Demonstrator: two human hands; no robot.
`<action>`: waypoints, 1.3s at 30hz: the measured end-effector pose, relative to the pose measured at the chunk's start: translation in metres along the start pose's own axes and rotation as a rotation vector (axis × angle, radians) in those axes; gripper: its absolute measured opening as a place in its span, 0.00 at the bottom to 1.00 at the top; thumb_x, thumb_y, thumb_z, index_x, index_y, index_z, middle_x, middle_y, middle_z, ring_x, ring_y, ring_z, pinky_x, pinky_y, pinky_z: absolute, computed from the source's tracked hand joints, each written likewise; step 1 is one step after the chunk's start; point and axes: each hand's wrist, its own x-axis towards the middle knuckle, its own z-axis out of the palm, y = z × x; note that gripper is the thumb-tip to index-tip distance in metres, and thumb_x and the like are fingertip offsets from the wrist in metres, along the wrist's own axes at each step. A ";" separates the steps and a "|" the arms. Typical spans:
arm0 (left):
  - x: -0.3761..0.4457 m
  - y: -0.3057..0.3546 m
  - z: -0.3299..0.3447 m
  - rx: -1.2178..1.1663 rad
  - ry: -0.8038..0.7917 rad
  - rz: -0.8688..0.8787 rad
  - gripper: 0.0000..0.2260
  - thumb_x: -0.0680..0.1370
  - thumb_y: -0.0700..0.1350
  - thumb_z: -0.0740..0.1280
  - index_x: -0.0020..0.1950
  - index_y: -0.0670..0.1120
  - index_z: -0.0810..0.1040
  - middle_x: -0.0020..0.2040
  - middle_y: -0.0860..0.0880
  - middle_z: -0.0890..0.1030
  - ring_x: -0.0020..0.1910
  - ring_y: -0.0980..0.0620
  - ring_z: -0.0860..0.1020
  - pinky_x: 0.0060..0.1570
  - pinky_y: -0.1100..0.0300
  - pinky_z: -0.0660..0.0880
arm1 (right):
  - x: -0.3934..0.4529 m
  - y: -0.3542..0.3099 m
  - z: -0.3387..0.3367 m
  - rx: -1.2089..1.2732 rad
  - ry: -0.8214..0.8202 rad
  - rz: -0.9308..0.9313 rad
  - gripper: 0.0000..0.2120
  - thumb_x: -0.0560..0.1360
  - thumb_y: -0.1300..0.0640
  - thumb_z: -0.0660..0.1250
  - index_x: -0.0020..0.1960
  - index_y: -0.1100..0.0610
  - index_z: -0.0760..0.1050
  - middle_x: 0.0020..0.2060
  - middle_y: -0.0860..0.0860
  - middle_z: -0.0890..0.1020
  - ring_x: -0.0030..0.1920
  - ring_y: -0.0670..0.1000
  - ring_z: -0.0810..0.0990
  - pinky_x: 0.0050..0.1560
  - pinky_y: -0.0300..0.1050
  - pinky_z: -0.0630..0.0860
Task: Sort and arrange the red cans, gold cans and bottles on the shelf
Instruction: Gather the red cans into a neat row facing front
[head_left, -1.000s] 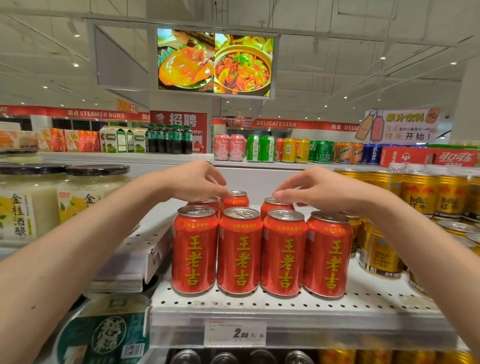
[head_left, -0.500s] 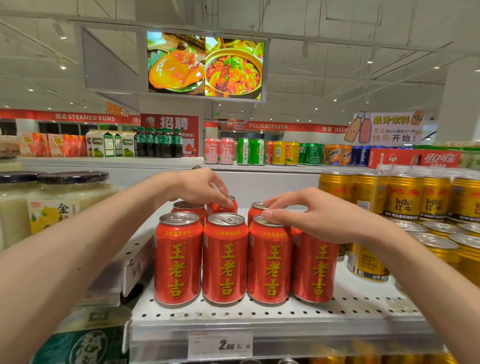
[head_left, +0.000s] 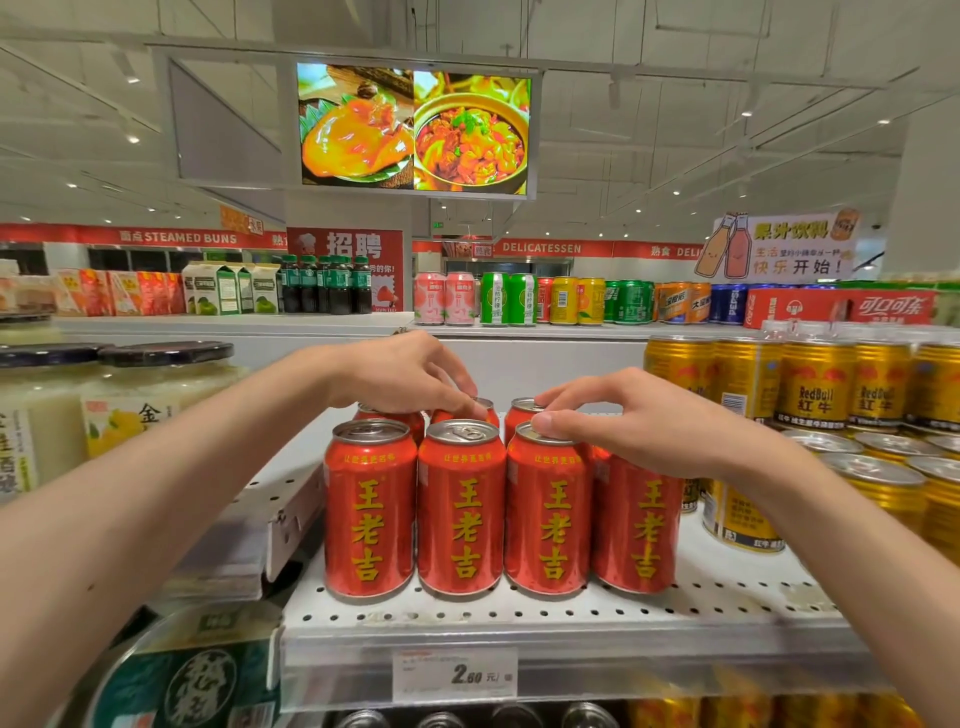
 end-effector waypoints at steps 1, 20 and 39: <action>-0.002 0.000 0.001 -0.006 0.003 0.003 0.20 0.74 0.61 0.72 0.62 0.54 0.81 0.56 0.55 0.84 0.53 0.55 0.81 0.57 0.50 0.80 | 0.000 0.000 0.000 0.000 0.001 0.001 0.29 0.65 0.24 0.60 0.54 0.41 0.84 0.65 0.33 0.78 0.64 0.39 0.75 0.59 0.42 0.69; -0.082 -0.007 0.038 0.406 0.283 0.277 0.43 0.65 0.81 0.60 0.73 0.59 0.69 0.58 0.58 0.72 0.59 0.58 0.69 0.62 0.57 0.70 | -0.045 0.019 0.012 0.097 0.124 0.025 0.34 0.61 0.29 0.70 0.65 0.37 0.74 0.57 0.33 0.76 0.55 0.38 0.78 0.49 0.37 0.79; -0.079 -0.010 0.047 0.647 0.385 0.340 0.46 0.66 0.82 0.50 0.73 0.52 0.69 0.55 0.52 0.77 0.54 0.51 0.73 0.56 0.52 0.74 | -0.056 0.027 0.040 0.009 0.336 -0.073 0.39 0.64 0.28 0.68 0.69 0.46 0.70 0.62 0.42 0.70 0.60 0.45 0.77 0.60 0.53 0.80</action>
